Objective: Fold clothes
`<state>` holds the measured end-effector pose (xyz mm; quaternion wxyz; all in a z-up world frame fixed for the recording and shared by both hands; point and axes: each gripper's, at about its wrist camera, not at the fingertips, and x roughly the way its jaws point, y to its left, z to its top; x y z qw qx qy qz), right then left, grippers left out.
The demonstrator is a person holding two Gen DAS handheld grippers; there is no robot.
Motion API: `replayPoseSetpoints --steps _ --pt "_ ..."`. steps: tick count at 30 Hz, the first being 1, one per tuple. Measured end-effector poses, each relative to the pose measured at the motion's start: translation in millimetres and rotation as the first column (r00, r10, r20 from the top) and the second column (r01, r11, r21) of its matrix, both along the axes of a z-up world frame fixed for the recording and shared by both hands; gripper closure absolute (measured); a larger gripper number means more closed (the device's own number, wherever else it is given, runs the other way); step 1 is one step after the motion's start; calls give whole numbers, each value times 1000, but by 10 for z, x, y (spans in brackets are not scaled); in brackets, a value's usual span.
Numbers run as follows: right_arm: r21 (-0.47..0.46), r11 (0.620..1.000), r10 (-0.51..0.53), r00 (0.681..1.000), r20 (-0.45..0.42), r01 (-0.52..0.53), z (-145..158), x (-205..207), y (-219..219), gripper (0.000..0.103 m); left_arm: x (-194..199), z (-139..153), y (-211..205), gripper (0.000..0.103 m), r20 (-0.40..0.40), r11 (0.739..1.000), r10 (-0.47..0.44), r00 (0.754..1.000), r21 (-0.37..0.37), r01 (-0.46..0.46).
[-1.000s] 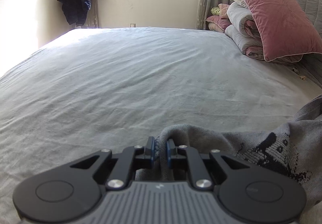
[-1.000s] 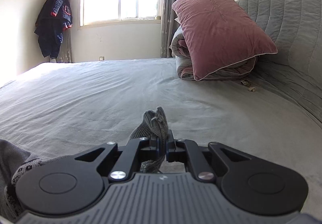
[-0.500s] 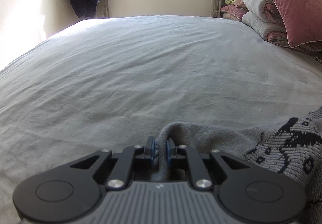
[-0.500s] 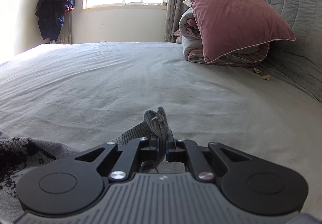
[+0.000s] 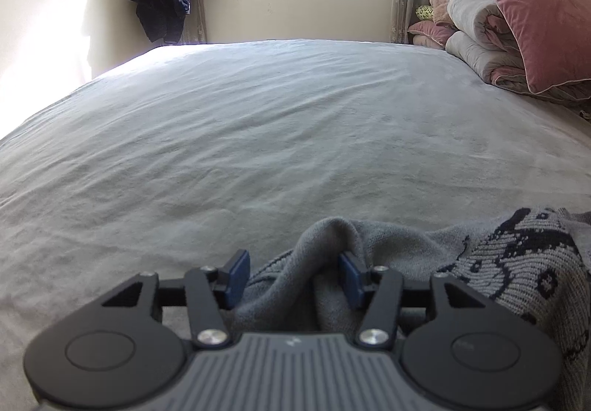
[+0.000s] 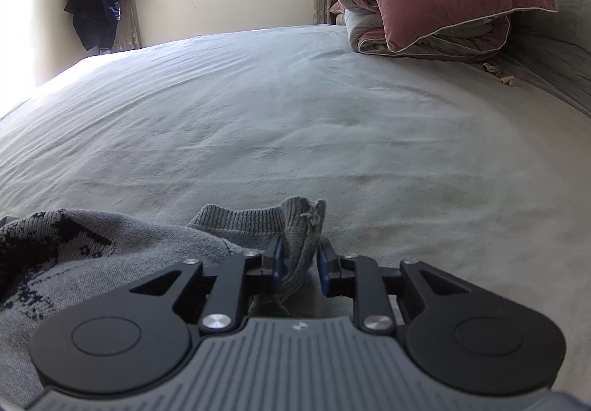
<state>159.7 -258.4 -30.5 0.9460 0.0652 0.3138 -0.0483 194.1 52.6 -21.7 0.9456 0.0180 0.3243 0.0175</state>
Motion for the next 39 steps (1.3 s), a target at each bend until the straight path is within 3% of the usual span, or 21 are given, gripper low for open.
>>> replayPoseSetpoints --steps 1,2,9,15,19,23,29,32,34,37,39 --pt "27 1000 2 1000 10 -2 44 -54 -16 38 -39 32 -7 31 -7 1000 -3 1000 -5 3" --pt "45 999 7 1000 13 -8 95 -95 -23 38 -84 67 -15 26 -13 1000 -7 1000 -11 7" --pt "73 997 39 999 24 -40 411 -435 81 34 -462 342 -136 15 -60 995 -86 995 -60 82" --pt "67 996 60 998 10 -61 521 -709 196 31 -823 498 -212 10 -91 990 -115 989 -95 106" --pt "83 994 66 998 5 -66 567 -892 238 31 -1052 509 -164 8 -127 982 -105 986 -171 83" --pt "102 992 79 997 13 -80 583 -1108 251 26 -1309 464 -100 8 -131 960 -111 985 -269 72" --pt "114 987 114 993 -4 -113 380 -1371 284 25 -1618 273 -106 8 -54 922 -134 989 -373 105" --pt "81 984 166 982 -94 -159 280 -1365 296 24 -1647 228 -188 8 -80 914 -185 979 -380 142" --pt "61 980 199 967 -157 -191 213 -1357 305 24 -1654 233 -236 8 -78 891 -241 967 -412 189" --pt "78 971 236 962 -138 -227 246 -1419 259 22 -1635 203 -306 8 -88 846 -305 948 -482 227" --pt "95 973 224 964 -145 -211 244 -1451 213 17 -1597 146 -356 10 -107 836 -305 946 -506 212"
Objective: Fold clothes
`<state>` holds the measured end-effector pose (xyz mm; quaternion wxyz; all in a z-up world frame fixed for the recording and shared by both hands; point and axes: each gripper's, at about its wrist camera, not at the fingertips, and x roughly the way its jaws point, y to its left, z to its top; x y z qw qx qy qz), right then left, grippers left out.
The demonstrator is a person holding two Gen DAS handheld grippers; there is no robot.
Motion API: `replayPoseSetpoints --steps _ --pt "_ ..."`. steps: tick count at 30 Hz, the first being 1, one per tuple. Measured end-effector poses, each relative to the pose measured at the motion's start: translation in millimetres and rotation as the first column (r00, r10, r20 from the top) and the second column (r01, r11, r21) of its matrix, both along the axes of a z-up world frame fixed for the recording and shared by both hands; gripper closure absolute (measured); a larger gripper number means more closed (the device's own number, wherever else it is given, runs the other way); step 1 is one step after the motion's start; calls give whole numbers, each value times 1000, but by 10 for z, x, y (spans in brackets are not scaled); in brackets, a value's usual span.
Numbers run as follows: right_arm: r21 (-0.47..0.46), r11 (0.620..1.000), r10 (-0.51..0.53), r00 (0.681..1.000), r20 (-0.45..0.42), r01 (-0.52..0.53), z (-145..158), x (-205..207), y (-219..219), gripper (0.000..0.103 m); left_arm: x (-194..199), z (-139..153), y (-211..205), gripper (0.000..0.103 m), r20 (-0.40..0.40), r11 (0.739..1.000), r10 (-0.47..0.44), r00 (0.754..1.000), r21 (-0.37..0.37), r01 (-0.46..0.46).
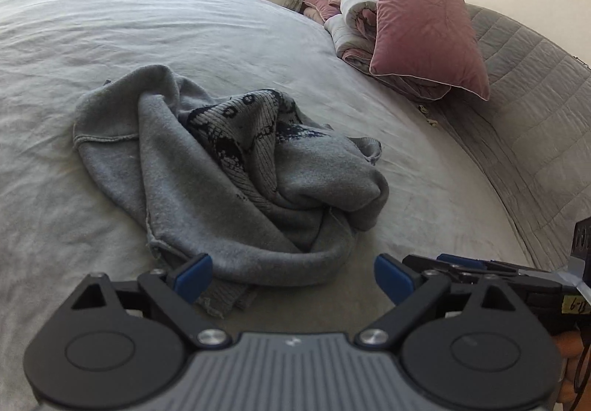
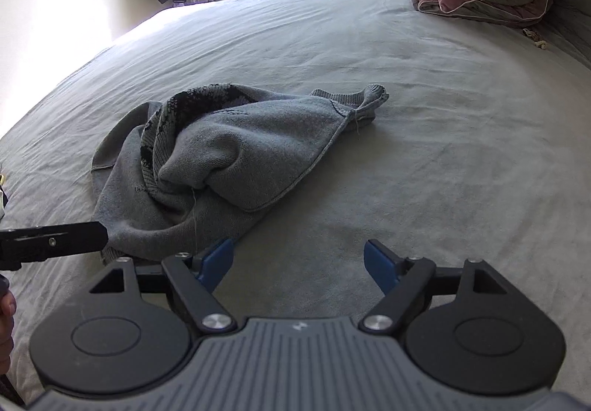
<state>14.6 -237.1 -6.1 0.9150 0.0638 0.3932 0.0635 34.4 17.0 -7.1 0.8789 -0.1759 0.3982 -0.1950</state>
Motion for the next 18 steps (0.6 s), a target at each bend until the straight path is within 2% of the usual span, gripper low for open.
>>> replayPoseSetpoints --steps 2,5,7,9,14,18 --pt "6 1000 -14 1000 -16 14 -17 -22 -16 16 32 -50 -53 15 -14 1000 16 1000 1 -16" --pt "27 999 -22 999 -33 23 -49 -46 -6 16 34 -53 -134 20 20 997 48 999 51 -49" --pt "72 997 -15 999 -32 17 -70 -46 5 16 24 -18 -110 21 44 995 78 996 51 -80" --pt "161 987 5 998 -55 4 -111 -18 30 16 29 23 -29 21 58 992 120 991 42 -122" --pt "369 930 44 991 -123 4 -275 110 112 26 81 19 267 21 12 978 207 978 10 -207" --pt "469 882 -3 993 -118 59 -404 209 173 31 96 -29 425 21 -50 972 229 972 -38 -231"
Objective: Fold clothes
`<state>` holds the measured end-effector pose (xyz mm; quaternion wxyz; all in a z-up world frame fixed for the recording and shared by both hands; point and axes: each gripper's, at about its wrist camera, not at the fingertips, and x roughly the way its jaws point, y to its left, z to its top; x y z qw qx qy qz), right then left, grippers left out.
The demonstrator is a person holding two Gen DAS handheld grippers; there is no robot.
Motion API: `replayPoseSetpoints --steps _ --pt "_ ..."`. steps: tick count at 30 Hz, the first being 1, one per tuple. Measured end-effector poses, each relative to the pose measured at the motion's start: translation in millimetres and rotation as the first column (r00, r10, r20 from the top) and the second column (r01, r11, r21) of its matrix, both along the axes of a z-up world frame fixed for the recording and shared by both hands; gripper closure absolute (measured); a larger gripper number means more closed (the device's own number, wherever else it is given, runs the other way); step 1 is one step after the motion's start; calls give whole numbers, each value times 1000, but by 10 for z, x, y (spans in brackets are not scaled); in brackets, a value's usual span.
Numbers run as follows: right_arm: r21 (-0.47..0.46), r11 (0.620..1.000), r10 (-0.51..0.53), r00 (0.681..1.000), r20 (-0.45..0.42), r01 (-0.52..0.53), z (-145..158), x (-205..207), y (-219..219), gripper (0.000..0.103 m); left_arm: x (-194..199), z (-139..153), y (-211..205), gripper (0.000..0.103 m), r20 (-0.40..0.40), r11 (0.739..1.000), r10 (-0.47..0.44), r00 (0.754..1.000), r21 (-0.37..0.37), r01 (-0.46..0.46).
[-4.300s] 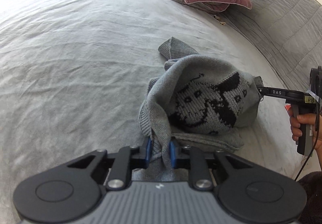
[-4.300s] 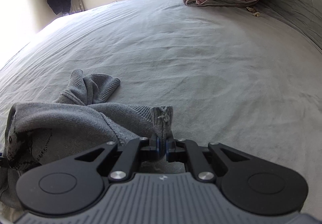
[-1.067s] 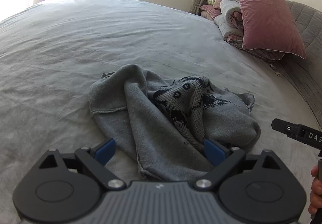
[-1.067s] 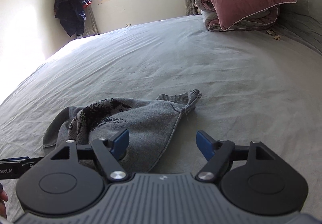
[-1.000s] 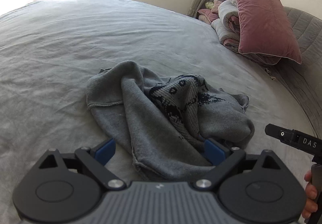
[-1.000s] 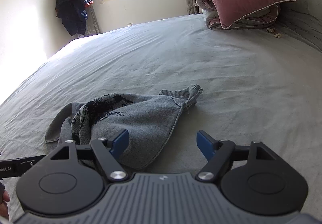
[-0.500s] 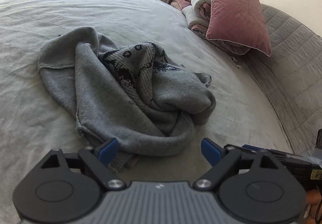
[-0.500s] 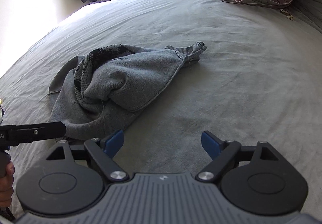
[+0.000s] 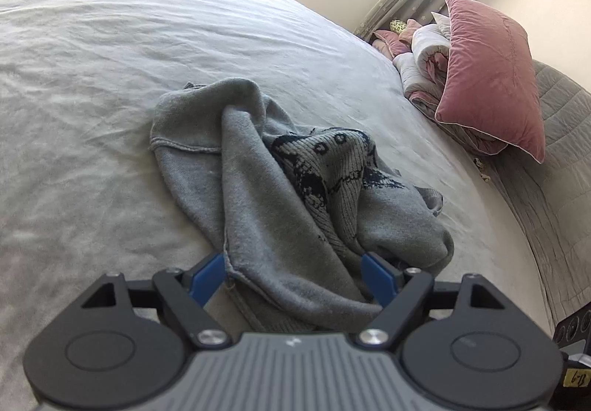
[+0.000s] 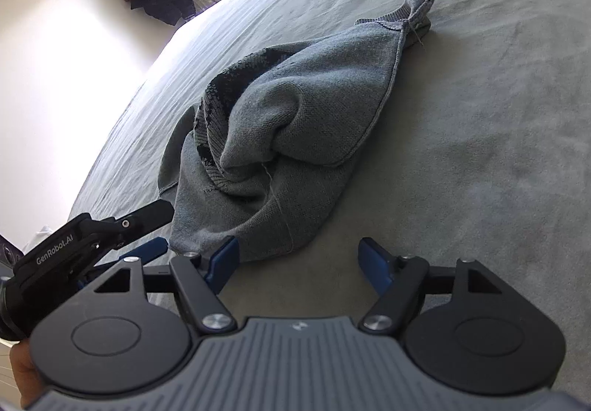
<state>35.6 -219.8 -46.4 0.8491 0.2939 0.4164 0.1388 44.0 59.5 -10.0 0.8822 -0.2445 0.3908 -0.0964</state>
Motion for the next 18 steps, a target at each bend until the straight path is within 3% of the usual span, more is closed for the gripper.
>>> replayPoseSetpoints --steps 1,4,8,14,18 --pt "35 999 -19 1000 4 19 -24 27 -1 40 -2 -13 17 21 -8 1000 0 1000 -12 0" --pt "114 991 -66 998 -25 68 -96 92 -19 93 -6 -53 68 21 -32 999 -1 999 -48 0" --pt "106 992 -74 997 27 70 80 20 72 94 -5 -63 146 21 -47 996 -1 999 -86 -3" --pt "110 993 6 972 236 -33 615 -323 166 94 -41 -53 202 21 -56 986 -8 998 -165 -1" --pt "79 991 85 960 266 -110 721 -464 289 94 -85 -56 187 23 -62 973 -44 997 -228 28"
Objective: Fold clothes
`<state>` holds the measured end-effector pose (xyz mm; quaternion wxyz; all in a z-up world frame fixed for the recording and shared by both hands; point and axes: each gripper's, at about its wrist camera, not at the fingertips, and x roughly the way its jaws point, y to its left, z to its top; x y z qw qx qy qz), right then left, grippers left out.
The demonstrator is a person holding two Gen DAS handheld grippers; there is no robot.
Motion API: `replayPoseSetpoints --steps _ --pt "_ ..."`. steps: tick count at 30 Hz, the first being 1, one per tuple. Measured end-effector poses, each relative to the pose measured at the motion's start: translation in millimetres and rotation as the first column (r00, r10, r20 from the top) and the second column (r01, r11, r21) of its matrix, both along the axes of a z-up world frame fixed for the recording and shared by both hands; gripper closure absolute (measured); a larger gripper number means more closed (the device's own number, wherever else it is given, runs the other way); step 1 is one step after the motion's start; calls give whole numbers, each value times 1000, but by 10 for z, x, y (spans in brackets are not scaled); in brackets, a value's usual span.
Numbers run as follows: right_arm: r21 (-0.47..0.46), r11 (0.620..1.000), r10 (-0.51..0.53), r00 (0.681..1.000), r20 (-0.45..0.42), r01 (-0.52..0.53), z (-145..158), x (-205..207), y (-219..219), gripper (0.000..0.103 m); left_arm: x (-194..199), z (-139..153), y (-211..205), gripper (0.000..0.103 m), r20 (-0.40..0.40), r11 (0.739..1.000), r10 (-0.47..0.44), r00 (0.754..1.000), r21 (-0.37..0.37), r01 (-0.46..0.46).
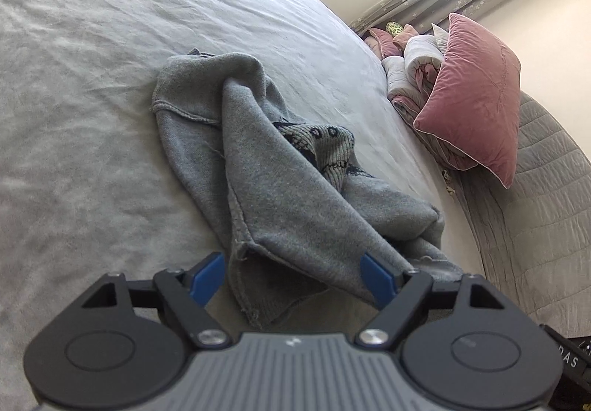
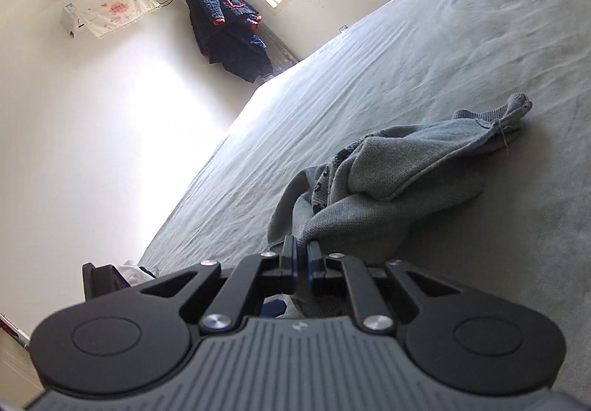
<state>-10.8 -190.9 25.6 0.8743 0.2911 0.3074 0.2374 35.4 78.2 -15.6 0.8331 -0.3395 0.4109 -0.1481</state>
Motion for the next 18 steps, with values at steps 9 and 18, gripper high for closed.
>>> replayPoseSetpoints --steps 9,18 --pt "-103 988 109 993 -47 -113 -160 -90 286 94 -23 -158 -152 59 -51 979 -110 993 -176 99" --pt "-111 994 14 999 -50 -19 -242 -27 53 86 -53 -28 -215 92 16 994 -92 996 -58 93"
